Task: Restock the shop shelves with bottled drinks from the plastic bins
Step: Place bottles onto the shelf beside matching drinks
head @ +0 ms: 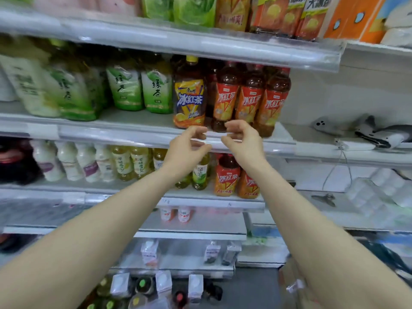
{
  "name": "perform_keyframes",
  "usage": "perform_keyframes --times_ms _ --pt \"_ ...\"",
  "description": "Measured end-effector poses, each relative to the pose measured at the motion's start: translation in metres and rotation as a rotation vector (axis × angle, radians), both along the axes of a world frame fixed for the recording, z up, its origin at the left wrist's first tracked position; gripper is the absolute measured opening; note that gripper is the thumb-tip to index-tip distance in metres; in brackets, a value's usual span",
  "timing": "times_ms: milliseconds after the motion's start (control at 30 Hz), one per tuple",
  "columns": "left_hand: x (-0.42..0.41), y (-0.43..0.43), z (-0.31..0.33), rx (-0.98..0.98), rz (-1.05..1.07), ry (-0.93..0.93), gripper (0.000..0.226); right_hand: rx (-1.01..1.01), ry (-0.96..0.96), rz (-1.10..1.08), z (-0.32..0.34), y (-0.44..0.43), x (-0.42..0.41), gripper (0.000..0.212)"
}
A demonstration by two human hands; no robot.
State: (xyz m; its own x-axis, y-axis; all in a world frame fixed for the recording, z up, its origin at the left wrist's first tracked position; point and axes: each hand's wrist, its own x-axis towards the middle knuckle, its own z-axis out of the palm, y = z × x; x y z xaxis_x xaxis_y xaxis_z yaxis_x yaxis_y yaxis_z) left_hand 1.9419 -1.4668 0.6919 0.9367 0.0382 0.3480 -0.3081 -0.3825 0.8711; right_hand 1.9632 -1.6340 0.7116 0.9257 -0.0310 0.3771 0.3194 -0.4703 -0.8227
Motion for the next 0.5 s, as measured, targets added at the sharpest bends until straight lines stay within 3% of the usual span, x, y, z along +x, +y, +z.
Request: perform_keyframes --times_ms 500 --pt "-0.136 0.216 -0.049 0.033 0.360 0.068 0.030 -0.083 0.045 0.454 -0.060 0.232 -0.091 0.025"
